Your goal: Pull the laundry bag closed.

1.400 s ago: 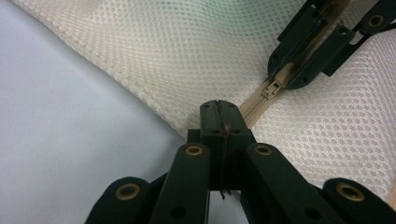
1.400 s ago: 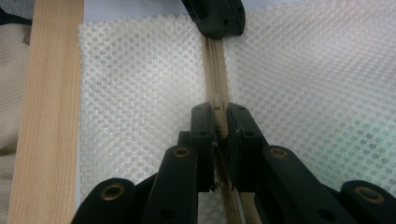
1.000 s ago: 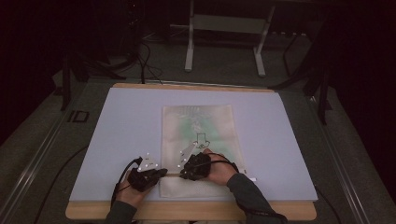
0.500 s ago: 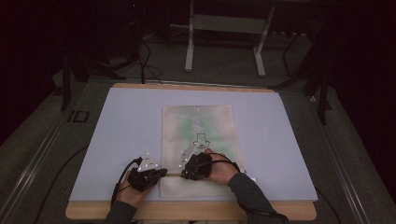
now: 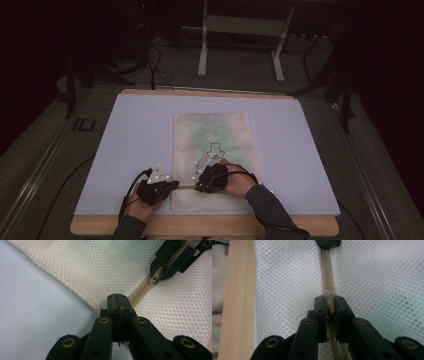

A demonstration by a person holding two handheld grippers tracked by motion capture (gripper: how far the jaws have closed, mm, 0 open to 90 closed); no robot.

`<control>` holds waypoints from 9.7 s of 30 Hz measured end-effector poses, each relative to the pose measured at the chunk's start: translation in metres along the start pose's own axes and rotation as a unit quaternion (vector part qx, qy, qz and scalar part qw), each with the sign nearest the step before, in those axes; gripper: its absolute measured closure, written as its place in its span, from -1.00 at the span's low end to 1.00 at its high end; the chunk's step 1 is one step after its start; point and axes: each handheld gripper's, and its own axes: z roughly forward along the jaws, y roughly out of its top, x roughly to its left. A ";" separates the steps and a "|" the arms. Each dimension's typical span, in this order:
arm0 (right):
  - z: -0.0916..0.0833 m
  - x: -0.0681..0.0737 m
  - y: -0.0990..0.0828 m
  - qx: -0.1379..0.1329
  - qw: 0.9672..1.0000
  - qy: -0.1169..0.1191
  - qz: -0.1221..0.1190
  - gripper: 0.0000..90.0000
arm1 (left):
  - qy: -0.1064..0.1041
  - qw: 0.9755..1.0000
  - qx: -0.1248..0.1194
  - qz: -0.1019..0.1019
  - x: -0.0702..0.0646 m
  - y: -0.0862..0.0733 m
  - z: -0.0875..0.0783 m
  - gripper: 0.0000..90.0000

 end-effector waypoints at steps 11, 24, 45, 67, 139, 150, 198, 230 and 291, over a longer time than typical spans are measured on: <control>-0.001 0.000 0.000 0.006 1.000 0.000 -0.001 0.83 | -0.001 1.000 0.000 0.000 0.000 0.000 0.000 0.99; -0.003 0.000 -0.001 0.012 1.000 0.002 -0.001 0.83 | -0.001 1.000 0.000 -0.001 0.000 0.000 0.000 0.99; -0.008 -0.002 -0.005 0.026 1.000 0.004 0.000 0.83 | -0.001 1.000 0.001 -0.001 0.000 0.000 0.000 0.99; -0.010 -0.002 -0.007 0.037 0.999 0.006 -0.004 0.83 | -0.002 1.000 0.001 -0.002 0.000 0.000 0.000 0.99; -0.029 -0.003 -0.037 0.064 0.998 -0.001 0.017 0.83 | -0.003 1.000 0.002 -0.002 0.001 0.000 0.000 0.99; -0.031 -0.003 -0.039 0.069 0.997 -0.003 0.018 0.83 | -0.003 1.000 0.002 -0.002 0.001 0.000 0.000 0.99; -0.051 -0.006 -0.061 0.097 0.995 -0.009 0.028 0.83 | -0.004 1.000 0.002 -0.004 0.001 0.000 0.000 0.99; -0.056 -0.007 -0.067 0.111 0.993 -0.013 0.028 0.83 | -0.006 1.000 0.001 -0.005 0.002 0.000 0.000 0.99; -0.095 -0.015 -0.133 0.151 0.984 -0.059 0.075 0.69 | -0.006 1.000 -0.001 -0.007 0.002 0.000 0.000 0.99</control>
